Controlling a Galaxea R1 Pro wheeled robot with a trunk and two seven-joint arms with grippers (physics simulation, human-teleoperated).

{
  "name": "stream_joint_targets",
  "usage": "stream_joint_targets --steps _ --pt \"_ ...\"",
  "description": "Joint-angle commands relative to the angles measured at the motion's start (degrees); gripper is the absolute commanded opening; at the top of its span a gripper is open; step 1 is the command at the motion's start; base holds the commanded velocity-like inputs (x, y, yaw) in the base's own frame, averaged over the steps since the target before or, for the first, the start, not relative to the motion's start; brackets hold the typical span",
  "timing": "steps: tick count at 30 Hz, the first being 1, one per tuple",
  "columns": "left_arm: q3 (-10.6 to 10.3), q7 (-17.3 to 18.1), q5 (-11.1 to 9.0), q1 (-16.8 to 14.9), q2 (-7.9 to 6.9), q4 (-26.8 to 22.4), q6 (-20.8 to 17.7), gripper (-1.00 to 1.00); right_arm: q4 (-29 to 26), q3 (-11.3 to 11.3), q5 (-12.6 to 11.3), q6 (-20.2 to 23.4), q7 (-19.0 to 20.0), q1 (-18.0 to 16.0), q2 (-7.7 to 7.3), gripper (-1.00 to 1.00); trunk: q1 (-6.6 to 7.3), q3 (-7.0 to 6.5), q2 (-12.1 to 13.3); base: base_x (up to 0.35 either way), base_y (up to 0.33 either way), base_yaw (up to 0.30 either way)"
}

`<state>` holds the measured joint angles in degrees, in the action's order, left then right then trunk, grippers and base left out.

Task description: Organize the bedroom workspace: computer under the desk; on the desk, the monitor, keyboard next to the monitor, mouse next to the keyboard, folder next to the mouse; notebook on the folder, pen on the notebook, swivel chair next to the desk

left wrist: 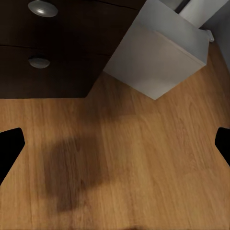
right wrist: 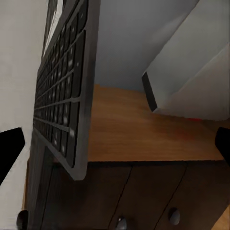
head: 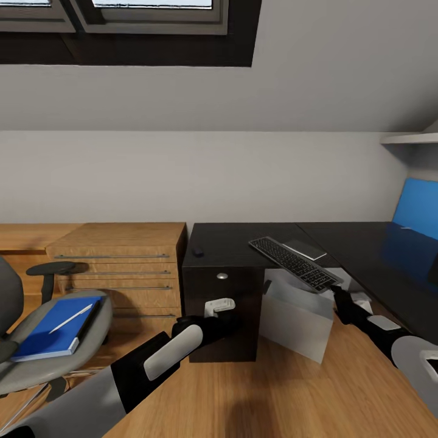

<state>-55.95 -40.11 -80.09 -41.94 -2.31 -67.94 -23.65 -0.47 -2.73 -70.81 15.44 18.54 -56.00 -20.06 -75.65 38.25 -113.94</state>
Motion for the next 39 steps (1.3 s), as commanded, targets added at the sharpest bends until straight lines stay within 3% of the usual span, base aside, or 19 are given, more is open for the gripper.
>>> stream_joint_targets --steps 1,6,10,18,39 --pt "-0.12 -0.38 -0.32 -0.08 -0.04 -0.09 0.01 1.0 0.06 -0.25 -0.02 0.27 1.25 -0.03 -0.03 1.0 0.01 0.06 -0.03 0.0 0.0 0.0" --pt "-0.12 -0.4 -0.33 -0.08 -0.05 -0.09 0.01 1.0 0.11 -0.26 0.04 0.29 5.62 0.81 -0.06 1.0 0.01 0.06 -0.03 0.0 0.0 0.0" --pt "-0.18 -0.41 -0.33 -0.08 -0.02 -0.09 0.01 1.0 0.12 -0.26 0.06 0.29 6.86 1.5 -0.11 1.0 0.01 0.06 -0.03 0.0 0.0 0.0" --pt "-0.21 -0.43 -0.33 -0.08 -0.04 -0.09 0.01 1.0 0.12 -0.26 0.02 0.29 7.44 1.81 -0.17 1.0 0.01 0.06 -0.03 0.019 0.0 0.0" --pt "-0.21 -0.47 -0.38 -0.08 -0.06 -0.09 0.01 1.0 0.17 -0.26 -0.11 0.44 6.97 1.86 -0.16 1.0 0.01 0.06 -0.03 0.17 0.0 0.0"
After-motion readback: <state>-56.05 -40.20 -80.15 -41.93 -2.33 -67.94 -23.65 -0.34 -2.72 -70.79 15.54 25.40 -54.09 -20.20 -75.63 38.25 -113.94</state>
